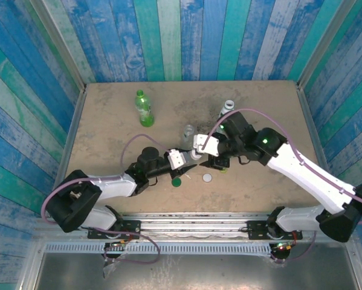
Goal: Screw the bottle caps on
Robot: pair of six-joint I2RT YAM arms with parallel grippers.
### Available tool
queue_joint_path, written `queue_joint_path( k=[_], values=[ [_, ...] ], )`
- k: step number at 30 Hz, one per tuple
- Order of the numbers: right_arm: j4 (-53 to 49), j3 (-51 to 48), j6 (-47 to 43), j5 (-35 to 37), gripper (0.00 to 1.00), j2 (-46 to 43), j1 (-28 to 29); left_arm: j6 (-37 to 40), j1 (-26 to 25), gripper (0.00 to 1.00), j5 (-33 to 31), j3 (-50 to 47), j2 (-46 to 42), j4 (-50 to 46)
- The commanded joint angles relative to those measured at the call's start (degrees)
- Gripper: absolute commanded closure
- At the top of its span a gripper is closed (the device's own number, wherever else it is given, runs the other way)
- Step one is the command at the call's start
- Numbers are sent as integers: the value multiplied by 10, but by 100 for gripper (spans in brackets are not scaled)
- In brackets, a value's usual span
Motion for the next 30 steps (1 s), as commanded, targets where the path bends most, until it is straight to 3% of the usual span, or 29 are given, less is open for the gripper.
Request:
queue_joint_path(
  k=[1, 9, 21, 25, 27, 30],
  values=[
    [-41, 31, -52, -12, 34, 38, 1, 24, 0, 55, -9, 3, -39, -35],
    [-65, 65, -74, 5, 43, 108, 1, 18, 0, 55, -4, 2, -43, -24],
    [-85, 92, -52, 6, 72, 137, 1, 12, 0, 56, -22, 5, -51, -12],
    [-41, 83, 100, 11, 74, 131, -1, 18, 0, 56, -56, 21, -47, 1],
    [9, 63, 225, 23, 83, 120, -2, 23, 0, 56, -71, 26, -44, 10],
    [61, 46, 464, 6, 88, 109, -2, 28, 0, 57, -90, 28, -44, 15]
  ],
)
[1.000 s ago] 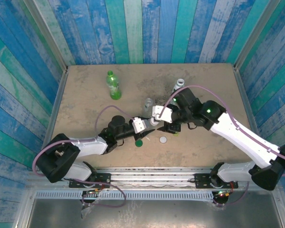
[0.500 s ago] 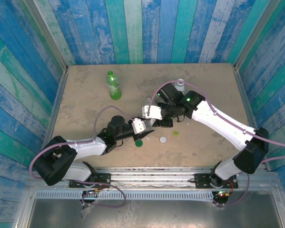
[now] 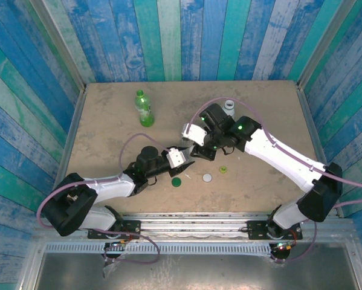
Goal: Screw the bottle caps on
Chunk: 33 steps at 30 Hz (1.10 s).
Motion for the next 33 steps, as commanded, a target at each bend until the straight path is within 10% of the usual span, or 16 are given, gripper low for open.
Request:
queue_joint_path(
  k=[1, 6, 17, 23, 33],
  values=[
    [54, -16, 335, -17, 86, -14, 3, 10, 0, 57, -38, 21, -27, 41],
    [27, -23, 407, 3, 68, -40, 27, 9, 0, 57, -26, 20, -38, 19],
    [-6, -43, -20, -8, 23, -139, 8, 2, 0, 56, 50, 49, -47, -52],
    [-63, -5, -218, 7, 23, -115, 8, 0, 0, 56, 71, 56, -58, -79],
    [-112, 62, -237, 9, 41, -33, 6, 10, 0, 56, 74, 56, -74, -107]
  ],
)
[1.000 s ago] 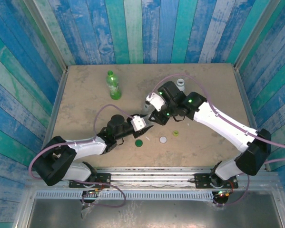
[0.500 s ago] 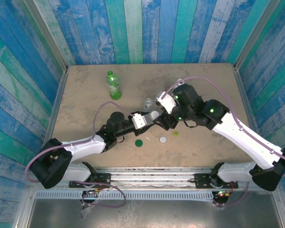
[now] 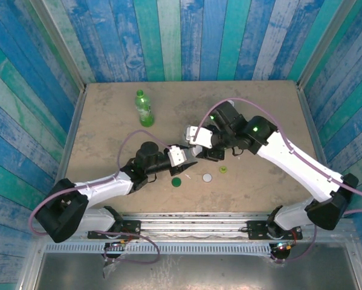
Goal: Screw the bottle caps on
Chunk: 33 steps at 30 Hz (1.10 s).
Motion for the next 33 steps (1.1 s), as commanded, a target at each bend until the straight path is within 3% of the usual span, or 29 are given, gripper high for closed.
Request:
queue_joint_path(
  k=[1, 7, 14, 19, 23, 30, 33],
  values=[
    [-41, 20, -35, 2, 43, 16, -2, 7, 1, 56, 7, 13, -31, -14],
    [-59, 30, -49, 0, 45, 40, -2, 8, 1, 56, 4, 13, -35, -13],
    [-68, 47, -41, -8, 69, 54, -1, 10, 1, 56, 4, 14, -34, -16],
    [-63, 45, 9, -27, 73, 47, -2, 9, 1, 55, -3, 12, -36, -13],
    [-55, 46, 142, -35, 72, 44, -2, 7, 1, 56, -11, 11, -40, -21],
    [5, -19, 554, -37, 80, 13, -2, 8, 1, 56, -17, 9, -48, -32],
    [0, -24, 612, -37, 79, 10, -5, 5, 1, 56, -13, 8, -50, -30]
  ],
)
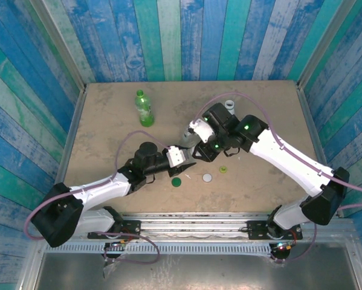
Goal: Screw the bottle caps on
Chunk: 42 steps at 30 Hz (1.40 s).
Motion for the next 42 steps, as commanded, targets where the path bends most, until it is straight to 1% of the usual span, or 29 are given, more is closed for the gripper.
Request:
queue_joint_path(
  k=[1, 2, 5, 6, 8, 10, 12, 15, 18, 24, 32, 36, 42],
  values=[
    [2, -7, 158, -29, 76, -16, -4, 8, 0, 56, -1, 7, -24, 12],
    [2, -8, 138, -30, 71, -19, -6, 8, 1, 56, 0, 7, -24, 12],
    [0, -19, -24, -30, 48, -40, -6, 8, 1, 56, 4, 6, -23, 10],
    [-2, -27, -78, -26, 42, -49, -6, 8, 1, 56, 5, 6, -23, 7],
    [-4, -40, -166, -5, 35, -71, -6, 13, 1, 56, 11, 10, -26, -7],
    [-4, -54, -242, 19, 31, -89, -7, 13, 1, 56, 15, 8, -26, -10],
    [-5, -61, -340, 16, 28, -98, -8, 11, 1, 56, 22, 6, -23, -5],
    [-11, -51, -410, -18, 27, -93, -12, 10, 1, 56, 28, 12, -19, -7],
    [-19, -27, -432, -48, 29, -70, -12, 11, 1, 56, 29, 11, -22, -8],
    [-22, 4, -417, -41, 37, -30, -18, 11, 1, 56, 32, 8, -26, -5],
    [-22, 12, -399, -64, 49, -10, -22, 12, 1, 56, 30, 6, -30, -6],
    [-21, 12, -392, -62, 50, -4, -25, 12, 1, 56, 30, 6, -30, -6],
    [-17, 11, -362, -63, 61, -2, -24, 11, 1, 56, 29, 6, -30, -5]
  ],
)
